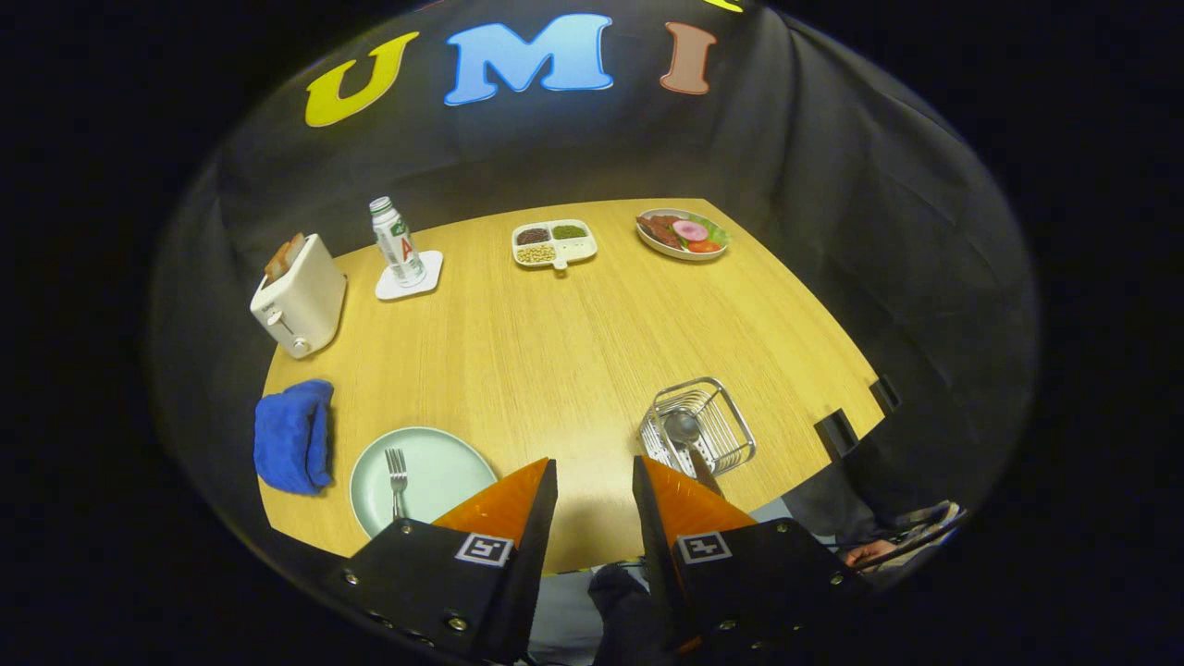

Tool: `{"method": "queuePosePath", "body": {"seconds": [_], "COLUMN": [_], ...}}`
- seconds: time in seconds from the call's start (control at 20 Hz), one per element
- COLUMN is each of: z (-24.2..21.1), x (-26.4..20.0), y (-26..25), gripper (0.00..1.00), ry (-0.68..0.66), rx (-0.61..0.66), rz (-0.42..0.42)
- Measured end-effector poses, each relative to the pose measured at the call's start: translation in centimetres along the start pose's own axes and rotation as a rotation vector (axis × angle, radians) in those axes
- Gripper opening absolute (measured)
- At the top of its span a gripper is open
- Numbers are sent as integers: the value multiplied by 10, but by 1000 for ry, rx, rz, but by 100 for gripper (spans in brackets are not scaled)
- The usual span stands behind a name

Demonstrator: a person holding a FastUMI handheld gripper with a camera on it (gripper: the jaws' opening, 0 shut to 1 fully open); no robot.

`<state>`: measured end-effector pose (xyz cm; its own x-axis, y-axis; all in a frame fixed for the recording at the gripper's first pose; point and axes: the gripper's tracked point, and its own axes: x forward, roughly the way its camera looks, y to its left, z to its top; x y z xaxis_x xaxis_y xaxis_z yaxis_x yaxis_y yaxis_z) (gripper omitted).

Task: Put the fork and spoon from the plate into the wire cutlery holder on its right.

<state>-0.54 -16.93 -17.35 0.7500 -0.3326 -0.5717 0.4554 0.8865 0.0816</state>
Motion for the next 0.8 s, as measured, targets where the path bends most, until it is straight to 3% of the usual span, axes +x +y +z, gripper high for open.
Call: {"method": "queuePosePath", "body": {"seconds": [0.8], "z": [-46], "x": [-4], "y": [116], "gripper": [50], "ry": [49], "rx": [-189], "rz": [210]}}
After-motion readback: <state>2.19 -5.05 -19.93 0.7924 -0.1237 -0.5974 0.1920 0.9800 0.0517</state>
